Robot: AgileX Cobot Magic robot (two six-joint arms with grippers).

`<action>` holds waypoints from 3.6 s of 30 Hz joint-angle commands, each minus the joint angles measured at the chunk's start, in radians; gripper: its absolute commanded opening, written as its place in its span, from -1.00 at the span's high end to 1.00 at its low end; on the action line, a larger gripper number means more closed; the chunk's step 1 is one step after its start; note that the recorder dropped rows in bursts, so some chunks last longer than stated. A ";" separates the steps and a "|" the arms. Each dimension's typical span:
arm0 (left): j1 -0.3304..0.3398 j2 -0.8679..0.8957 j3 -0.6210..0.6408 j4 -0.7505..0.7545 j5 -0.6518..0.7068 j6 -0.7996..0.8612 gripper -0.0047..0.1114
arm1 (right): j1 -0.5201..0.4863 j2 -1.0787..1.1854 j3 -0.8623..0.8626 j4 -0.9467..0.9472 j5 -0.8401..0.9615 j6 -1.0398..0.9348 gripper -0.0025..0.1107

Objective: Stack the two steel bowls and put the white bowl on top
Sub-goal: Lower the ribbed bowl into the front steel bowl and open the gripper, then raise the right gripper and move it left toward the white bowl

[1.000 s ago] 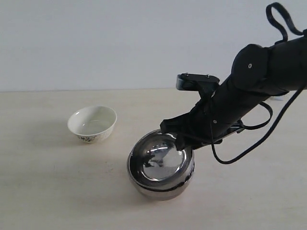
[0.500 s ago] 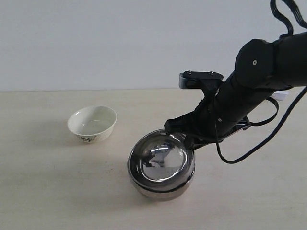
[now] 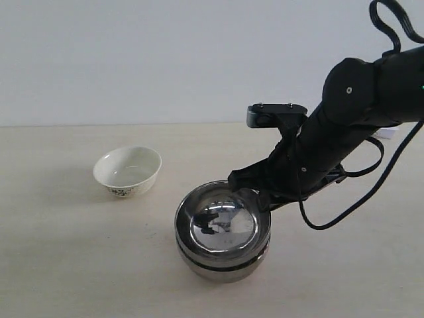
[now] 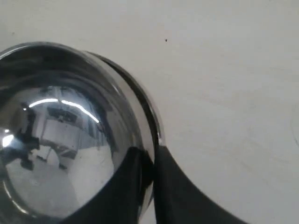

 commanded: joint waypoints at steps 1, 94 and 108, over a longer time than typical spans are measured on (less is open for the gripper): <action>0.003 -0.003 0.004 0.002 0.000 -0.001 0.85 | 0.000 0.012 -0.004 0.024 -0.008 -0.003 0.75; 0.003 -0.003 0.004 0.002 0.000 -0.001 0.85 | -0.026 -0.135 -0.092 -0.554 -0.055 0.388 0.27; 0.003 -0.003 0.004 0.002 0.000 -0.001 0.85 | -0.026 0.111 -0.284 -0.180 -0.105 0.108 0.27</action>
